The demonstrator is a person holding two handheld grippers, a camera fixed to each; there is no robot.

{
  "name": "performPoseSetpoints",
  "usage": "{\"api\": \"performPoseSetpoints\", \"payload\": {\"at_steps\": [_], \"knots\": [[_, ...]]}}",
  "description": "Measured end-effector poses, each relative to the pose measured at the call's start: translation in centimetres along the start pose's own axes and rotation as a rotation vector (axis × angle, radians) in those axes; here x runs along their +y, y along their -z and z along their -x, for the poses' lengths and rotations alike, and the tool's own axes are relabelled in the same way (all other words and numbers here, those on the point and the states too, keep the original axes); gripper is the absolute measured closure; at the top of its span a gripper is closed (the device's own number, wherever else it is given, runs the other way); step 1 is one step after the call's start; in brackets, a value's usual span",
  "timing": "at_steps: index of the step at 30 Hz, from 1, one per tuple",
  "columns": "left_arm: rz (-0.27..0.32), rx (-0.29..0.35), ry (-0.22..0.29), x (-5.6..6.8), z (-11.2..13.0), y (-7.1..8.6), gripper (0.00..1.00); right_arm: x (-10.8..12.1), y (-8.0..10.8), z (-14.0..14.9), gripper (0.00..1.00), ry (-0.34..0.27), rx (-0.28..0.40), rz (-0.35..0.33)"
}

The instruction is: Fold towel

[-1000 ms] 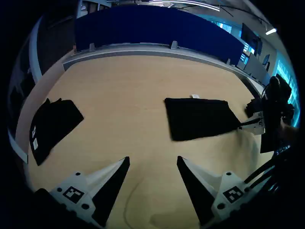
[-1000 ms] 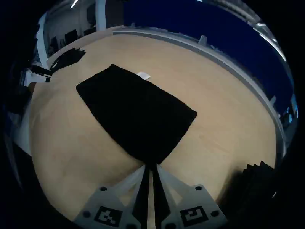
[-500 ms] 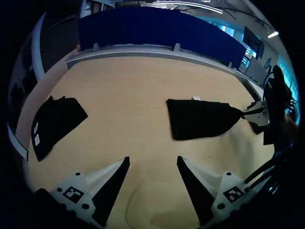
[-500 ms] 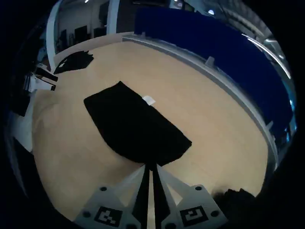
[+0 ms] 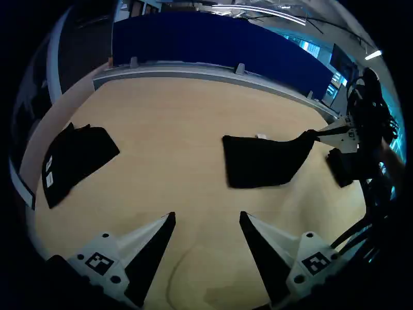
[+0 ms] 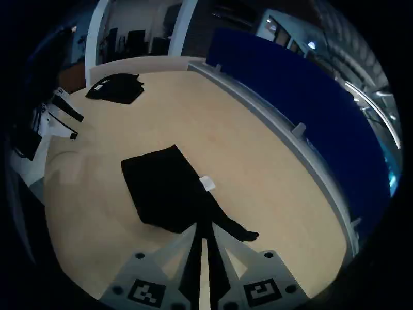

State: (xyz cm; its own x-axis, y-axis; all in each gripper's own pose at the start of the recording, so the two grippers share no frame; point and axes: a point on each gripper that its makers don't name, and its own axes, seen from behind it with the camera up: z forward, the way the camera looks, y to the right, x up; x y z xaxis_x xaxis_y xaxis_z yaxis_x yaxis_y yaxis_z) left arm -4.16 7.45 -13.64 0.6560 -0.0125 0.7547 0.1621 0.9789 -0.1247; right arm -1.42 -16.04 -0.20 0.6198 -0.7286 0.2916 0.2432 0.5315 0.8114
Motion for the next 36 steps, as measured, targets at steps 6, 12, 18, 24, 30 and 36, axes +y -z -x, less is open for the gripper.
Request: {"api": "performPoseSetpoints", "payload": {"at_steps": [6, 12, 18, 24, 30, 36], "knots": [[0.002, 0.012, 0.012, 0.1, 0.2, 0.7, 0.08, -0.8, -1.1, -1.6, 0.94, 0.048, 0.012, -0.017], [-0.006, 0.017, 0.023, -0.1, 0.8, 1.5, 0.08, -2.6, -2.9, -4.3, 0.94, 0.110, 0.035, -0.053], [-0.021, 0.028, 0.054, -0.5, 1.5, 2.4, 0.08, -6.1, -5.1, -6.6, 0.94, 0.183, 0.042, -0.110], [-0.040, 0.037, 0.089, -1.2, 2.2, 3.0, 0.08, -10.4, -8.2, -7.2, 0.94, 0.228, 0.029, -0.165], [-0.046, 0.042, 0.119, -1.4, 2.6, 3.1, 0.08, -14.3, -12.2, -5.5, 0.94, 0.212, -0.008, -0.223], [-0.050, 0.046, 0.125, -1.7, 2.8, 3.0, 0.08, -15.5, -13.2, -4.6, 0.94, 0.184, -0.024, -0.249]]}}
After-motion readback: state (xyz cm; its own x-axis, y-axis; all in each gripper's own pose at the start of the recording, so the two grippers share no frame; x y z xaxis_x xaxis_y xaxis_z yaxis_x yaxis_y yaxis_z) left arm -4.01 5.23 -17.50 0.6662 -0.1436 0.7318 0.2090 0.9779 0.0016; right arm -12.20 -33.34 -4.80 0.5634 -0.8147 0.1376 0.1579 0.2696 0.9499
